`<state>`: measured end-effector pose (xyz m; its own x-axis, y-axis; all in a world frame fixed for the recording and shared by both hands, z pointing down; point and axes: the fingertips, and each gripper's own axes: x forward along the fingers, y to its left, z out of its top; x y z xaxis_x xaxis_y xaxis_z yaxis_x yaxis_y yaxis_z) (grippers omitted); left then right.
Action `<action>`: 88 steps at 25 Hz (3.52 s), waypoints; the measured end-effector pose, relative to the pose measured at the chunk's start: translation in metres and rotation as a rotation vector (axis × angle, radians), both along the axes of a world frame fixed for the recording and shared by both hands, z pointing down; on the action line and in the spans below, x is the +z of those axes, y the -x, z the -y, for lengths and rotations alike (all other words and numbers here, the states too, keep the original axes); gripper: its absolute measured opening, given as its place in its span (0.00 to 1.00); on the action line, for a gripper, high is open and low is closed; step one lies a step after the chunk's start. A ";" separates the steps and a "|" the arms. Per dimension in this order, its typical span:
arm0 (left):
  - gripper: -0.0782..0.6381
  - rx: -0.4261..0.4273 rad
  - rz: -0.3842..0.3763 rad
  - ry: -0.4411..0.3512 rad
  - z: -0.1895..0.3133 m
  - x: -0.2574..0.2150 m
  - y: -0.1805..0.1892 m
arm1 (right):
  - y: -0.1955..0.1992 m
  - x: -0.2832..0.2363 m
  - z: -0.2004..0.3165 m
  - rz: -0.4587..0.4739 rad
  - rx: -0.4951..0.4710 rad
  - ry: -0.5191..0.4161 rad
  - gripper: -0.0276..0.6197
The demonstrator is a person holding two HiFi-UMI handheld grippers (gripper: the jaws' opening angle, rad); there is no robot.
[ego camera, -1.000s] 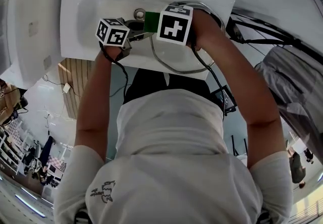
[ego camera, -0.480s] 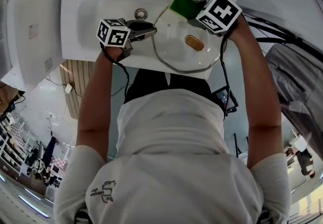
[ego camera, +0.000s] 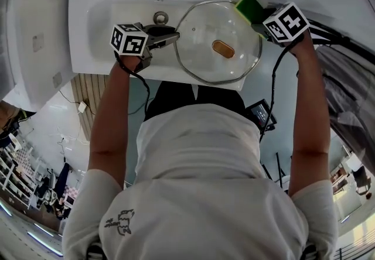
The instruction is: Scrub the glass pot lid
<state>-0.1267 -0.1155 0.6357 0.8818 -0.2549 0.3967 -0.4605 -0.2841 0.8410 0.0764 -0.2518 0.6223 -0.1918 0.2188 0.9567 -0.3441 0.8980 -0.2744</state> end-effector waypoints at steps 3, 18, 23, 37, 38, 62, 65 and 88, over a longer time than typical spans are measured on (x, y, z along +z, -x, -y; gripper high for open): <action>0.23 -0.005 -0.005 0.004 0.001 0.000 0.000 | 0.044 -0.015 -0.014 0.074 -0.077 -0.005 0.49; 0.23 0.007 -0.008 0.003 0.001 0.001 0.001 | 0.145 -0.018 -0.065 0.140 -0.337 0.001 0.49; 0.23 0.003 -0.020 0.003 0.001 0.000 0.000 | 0.088 -0.011 -0.038 0.114 -0.206 0.019 0.49; 0.23 -0.007 -0.036 0.038 0.001 0.001 -0.001 | 0.025 -0.021 -0.036 0.090 -0.100 -0.033 0.49; 0.23 -0.008 -0.038 0.040 0.001 0.001 -0.001 | 0.040 -0.025 -0.045 0.108 -0.132 -0.034 0.49; 0.22 -0.027 -0.037 0.041 0.001 0.001 0.001 | -0.057 0.000 -0.059 0.065 0.086 -0.038 0.49; 0.22 -0.018 -0.033 0.037 0.000 0.001 0.001 | -0.050 -0.010 -0.072 0.081 0.123 -0.041 0.49; 0.21 -0.016 -0.052 0.027 0.000 0.004 0.001 | -0.081 0.001 -0.111 0.093 0.410 -0.061 0.49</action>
<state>-0.1282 -0.1150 0.6400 0.8974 -0.2584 0.3576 -0.4202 -0.2538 0.8712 0.1577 -0.1408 0.6229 -0.3374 0.0494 0.9401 -0.6527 0.7073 -0.2714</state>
